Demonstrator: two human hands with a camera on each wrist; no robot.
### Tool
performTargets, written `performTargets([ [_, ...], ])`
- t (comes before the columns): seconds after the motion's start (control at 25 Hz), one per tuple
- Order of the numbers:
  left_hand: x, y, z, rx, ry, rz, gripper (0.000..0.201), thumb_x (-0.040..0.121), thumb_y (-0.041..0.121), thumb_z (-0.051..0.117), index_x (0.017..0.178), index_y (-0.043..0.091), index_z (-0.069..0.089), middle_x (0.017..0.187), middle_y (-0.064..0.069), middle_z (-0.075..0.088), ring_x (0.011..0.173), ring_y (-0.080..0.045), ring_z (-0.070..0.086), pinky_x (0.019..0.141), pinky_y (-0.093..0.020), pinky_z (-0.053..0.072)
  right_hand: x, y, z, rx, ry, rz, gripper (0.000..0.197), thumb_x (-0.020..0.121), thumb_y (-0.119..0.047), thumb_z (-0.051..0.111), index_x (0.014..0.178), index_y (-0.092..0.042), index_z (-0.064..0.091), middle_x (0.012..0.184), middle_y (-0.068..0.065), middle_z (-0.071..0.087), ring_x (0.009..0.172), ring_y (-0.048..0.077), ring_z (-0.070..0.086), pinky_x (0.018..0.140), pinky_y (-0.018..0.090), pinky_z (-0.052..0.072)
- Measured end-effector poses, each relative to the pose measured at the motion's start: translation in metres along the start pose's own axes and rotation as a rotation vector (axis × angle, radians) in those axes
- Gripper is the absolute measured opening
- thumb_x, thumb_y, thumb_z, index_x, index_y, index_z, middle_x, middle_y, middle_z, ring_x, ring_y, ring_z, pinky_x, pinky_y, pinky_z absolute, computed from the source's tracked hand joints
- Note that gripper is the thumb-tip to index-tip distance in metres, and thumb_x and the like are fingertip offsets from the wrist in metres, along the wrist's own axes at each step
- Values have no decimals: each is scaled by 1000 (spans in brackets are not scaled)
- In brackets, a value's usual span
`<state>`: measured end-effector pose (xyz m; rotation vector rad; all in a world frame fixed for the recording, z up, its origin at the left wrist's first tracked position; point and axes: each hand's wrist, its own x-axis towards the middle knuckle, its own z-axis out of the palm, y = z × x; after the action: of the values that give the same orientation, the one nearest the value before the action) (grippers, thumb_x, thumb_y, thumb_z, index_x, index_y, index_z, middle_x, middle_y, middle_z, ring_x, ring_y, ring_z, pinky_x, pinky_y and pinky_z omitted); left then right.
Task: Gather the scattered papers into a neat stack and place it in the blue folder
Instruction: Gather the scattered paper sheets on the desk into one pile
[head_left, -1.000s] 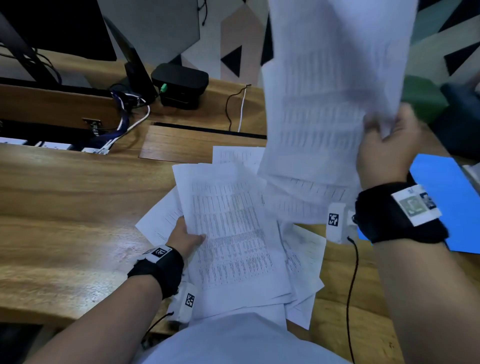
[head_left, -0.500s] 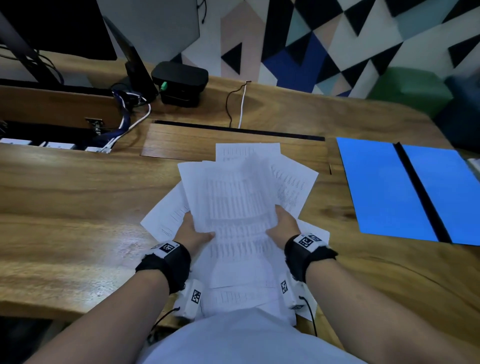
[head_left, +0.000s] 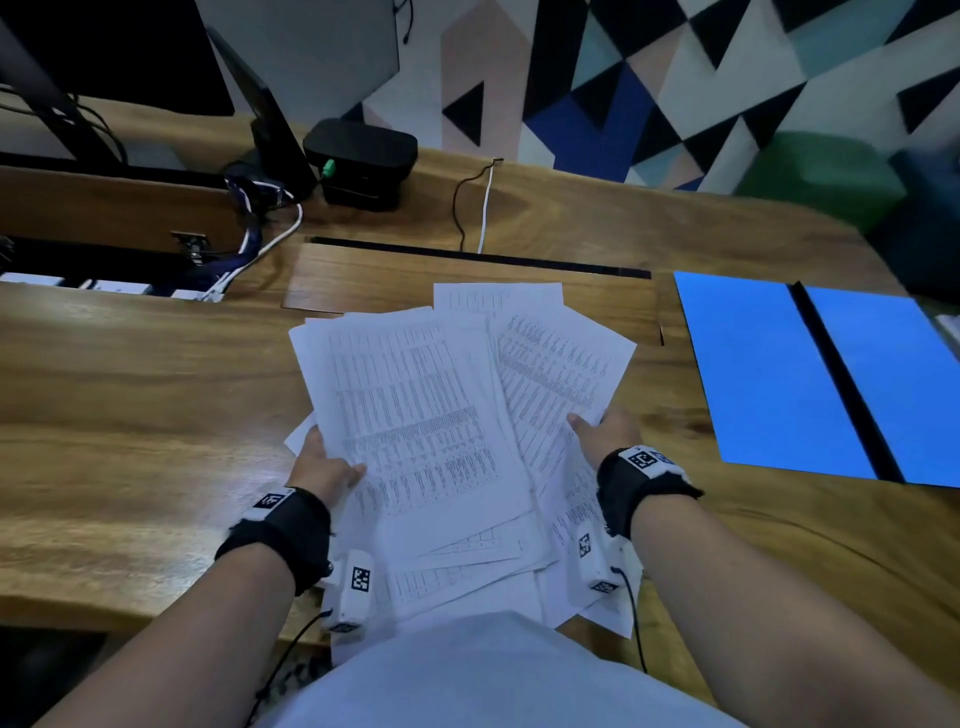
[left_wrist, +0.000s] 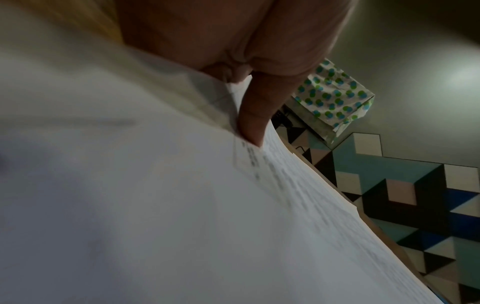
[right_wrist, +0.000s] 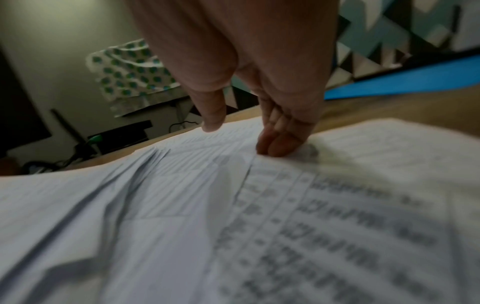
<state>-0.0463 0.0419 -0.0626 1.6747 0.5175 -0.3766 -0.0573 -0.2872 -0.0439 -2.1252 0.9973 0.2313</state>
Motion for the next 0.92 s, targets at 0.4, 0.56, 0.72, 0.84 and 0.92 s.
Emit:
performTargets([
  [0.4,-3,2,9,78,-31,7,69,84,-11,55,142,18,30,124,-7,54,114,-28,52,92,-37,43,-22,-38,19,339,9,170,66,79,-13,72,133,-2,35,130,16,50,118,34,52,96,39,44],
  [0.56,0,1,6,80,-36,-9,69,82,-10,57,140,19,32,123,-8,56,115,-31,54,92,-39,45,-21,-30,-5,247,16,49,31,86,-11,61,116,-1,59,114,12,65,103,35,62,87,37,50],
  [0.72,0,0,5,65,-52,-3,69,83,-8,57,140,21,32,126,-8,57,116,-31,54,96,-43,45,-5,-25,-62,114,122,-8,31,89,-16,58,113,3,61,108,14,65,94,35,61,80,34,48],
  [0.84,-4,2,3,14,-50,26,66,84,-12,55,141,15,33,123,-9,57,115,-30,54,94,-42,44,-1,-20,-73,-66,48,-26,35,87,-19,62,112,5,59,108,19,65,86,32,58,76,34,48],
  [0.92,-4,2,-1,-58,-1,28,63,84,-16,53,139,11,36,121,-11,56,113,-32,55,92,-42,44,-5,-20,-56,-176,-45,-25,32,87,-20,61,110,2,60,97,14,63,81,30,58,71,33,49],
])
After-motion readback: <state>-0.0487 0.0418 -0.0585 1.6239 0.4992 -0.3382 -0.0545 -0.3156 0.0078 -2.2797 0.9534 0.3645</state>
